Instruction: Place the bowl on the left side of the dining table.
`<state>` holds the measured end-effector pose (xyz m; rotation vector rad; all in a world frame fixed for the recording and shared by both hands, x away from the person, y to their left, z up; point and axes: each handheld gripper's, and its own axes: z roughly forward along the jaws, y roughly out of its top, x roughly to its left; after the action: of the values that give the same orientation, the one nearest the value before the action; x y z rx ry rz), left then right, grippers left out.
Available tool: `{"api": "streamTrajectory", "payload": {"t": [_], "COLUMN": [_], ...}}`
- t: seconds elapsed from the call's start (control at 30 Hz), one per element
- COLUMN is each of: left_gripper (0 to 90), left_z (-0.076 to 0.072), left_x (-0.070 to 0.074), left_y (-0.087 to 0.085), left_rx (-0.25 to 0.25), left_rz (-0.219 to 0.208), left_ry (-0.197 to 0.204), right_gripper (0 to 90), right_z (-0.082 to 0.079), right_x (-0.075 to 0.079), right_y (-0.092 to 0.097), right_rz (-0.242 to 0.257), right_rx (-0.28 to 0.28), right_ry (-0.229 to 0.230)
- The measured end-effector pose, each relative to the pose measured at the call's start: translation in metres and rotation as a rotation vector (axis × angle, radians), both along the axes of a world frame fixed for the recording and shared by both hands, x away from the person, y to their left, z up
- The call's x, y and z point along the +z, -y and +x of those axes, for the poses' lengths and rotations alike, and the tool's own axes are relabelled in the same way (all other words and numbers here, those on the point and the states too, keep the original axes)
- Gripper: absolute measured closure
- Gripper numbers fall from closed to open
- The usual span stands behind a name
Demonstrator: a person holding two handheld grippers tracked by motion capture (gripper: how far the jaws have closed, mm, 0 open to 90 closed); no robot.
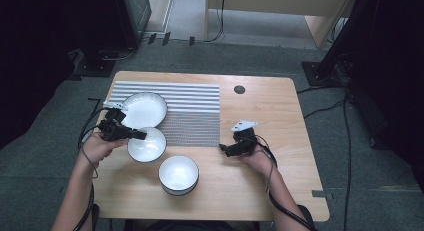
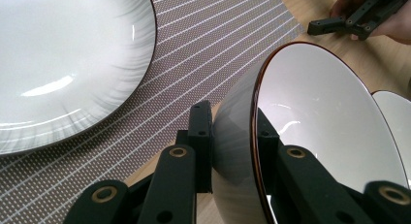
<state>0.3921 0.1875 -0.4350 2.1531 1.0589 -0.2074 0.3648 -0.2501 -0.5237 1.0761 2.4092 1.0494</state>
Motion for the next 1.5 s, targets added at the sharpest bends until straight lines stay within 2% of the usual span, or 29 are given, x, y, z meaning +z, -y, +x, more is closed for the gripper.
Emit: {"api": "streamTrajectory", "payload": {"t": [0.17, 0.6, 1.5], "left_gripper": [77.2, 77.2, 77.3], "left_z": [0.005, 0.020, 0.050], "left_x": [-0.001, -0.010, -0.015], "left_y": [-0.001, -0.004, 0.001], "left_rx": [0.007, 0.032, 0.015], "left_rz": [0.002, 0.000, -0.009], "left_ry": [0.010, -0.003, -0.032], "right_gripper": [6.8, 6.9, 7.0], "right_z": [-0.002, -0.004, -0.004], "right_x": [0.000, 0.000, 0.000], "right_y": [-0.001, -0.001, 0.000], "right_rz": [0.002, 0.003, 0.001], "right_rx": [-0.012, -0.017, -0.015], "right_ry": [-0.001, -0.001, 0.001]}}
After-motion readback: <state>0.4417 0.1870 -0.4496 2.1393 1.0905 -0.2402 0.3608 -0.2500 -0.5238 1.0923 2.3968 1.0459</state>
